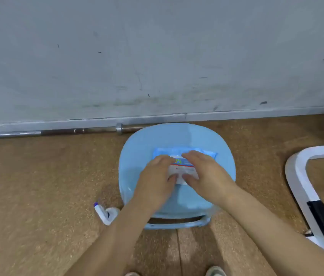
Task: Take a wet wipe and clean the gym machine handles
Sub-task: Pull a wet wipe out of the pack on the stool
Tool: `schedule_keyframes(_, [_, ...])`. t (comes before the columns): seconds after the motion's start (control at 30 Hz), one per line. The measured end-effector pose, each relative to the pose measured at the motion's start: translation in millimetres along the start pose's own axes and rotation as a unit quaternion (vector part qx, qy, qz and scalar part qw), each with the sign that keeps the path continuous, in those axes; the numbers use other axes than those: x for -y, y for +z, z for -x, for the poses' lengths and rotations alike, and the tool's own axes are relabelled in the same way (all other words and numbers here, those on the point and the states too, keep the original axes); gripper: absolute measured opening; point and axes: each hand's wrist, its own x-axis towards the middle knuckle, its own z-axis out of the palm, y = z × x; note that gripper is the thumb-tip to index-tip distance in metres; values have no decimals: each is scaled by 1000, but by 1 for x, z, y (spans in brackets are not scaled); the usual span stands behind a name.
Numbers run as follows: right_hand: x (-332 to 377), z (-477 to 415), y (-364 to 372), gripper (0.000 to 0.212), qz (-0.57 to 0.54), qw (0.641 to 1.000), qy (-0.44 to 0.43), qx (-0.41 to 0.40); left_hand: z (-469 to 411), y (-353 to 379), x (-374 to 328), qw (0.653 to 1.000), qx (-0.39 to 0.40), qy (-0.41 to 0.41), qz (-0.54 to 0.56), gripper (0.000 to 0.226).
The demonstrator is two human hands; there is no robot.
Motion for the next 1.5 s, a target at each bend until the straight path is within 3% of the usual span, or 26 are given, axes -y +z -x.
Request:
schedule_keyframes(0.13, [-21, -30, 7, 51, 186, 979, -77, 29, -41, 12, 23, 997, 33, 47, -59, 63])
schedule_keyframes(0.27, [-17, -41, 2, 53, 365, 909, -195, 47, -60, 1, 20, 982, 102, 63, -145, 68])
schedule_keyframes(0.33, [-23, -41, 4, 52, 348, 911, -223, 13, -65, -4, 19, 975, 103, 79, -182, 64])
schedule_keyframes(0.47, [-51, -54, 9, 29, 67, 978, -177, -90, -63, -4, 21, 974, 83, 117, -174, 42])
schedule_keyframes(0.53, [-58, -65, 15, 14, -100, 976, -118, -155, -62, -2, 22, 982, 67, 104, -145, 46])
schedule_keyframes(0.57, [-57, -68, 20, 28, -117, 968, -95, -201, -61, -1, 22, 984, 60, 95, -140, 53])
schedule_keyframes(0.63, [-54, -71, 30, 49, 8, 957, -72, -280, -57, 1, 24, 985, 36, 90, -143, 98])
schedule_keyframes(0.67, [-49, -68, 34, 51, 81, 945, -70, -308, -54, 4, 25, 982, 20, 101, -160, 107])
schedule_keyframes(0.77, [-50, -56, 34, 39, 157, 912, -136, -355, -44, 19, 27, 958, -46, 185, -214, 69])
schedule_keyframes(0.83, [-56, -48, 29, 17, 98, 939, -178, -278, -41, 28, 30, 956, -60, 200, -204, 51])
schedule_keyframes(0.9, [-60, -40, 23, 1, 5, 974, -185, -134, -44, 35, 32, 968, -69, 198, -135, 39])
schedule_keyframes(1.0, [-62, -35, 14, 8, -47, 985, -158, -53, -47, 38, 35, 976, -103, 189, -25, 11])
schedule_keyframes(1.07, [-59, -37, 11, 11, -20, 988, -145, -50, -50, 37, 37, 981, -122, 153, 17, 8])
schedule_keyframes(1.23, [-42, -39, 12, 26, 192, 965, -168, -59, -52, 35, 39, 980, -136, 138, 53, 12])
schedule_keyframes(1.4, [-42, -39, 13, 28, 170, 964, -197, -50, -51, 35, 40, 977, -125, 142, 100, 18])
schedule_keyframes(1.5, [-41, -35, 17, 23, 238, 947, -202, -78, -51, 35, 39, 975, -135, 134, 115, 25])
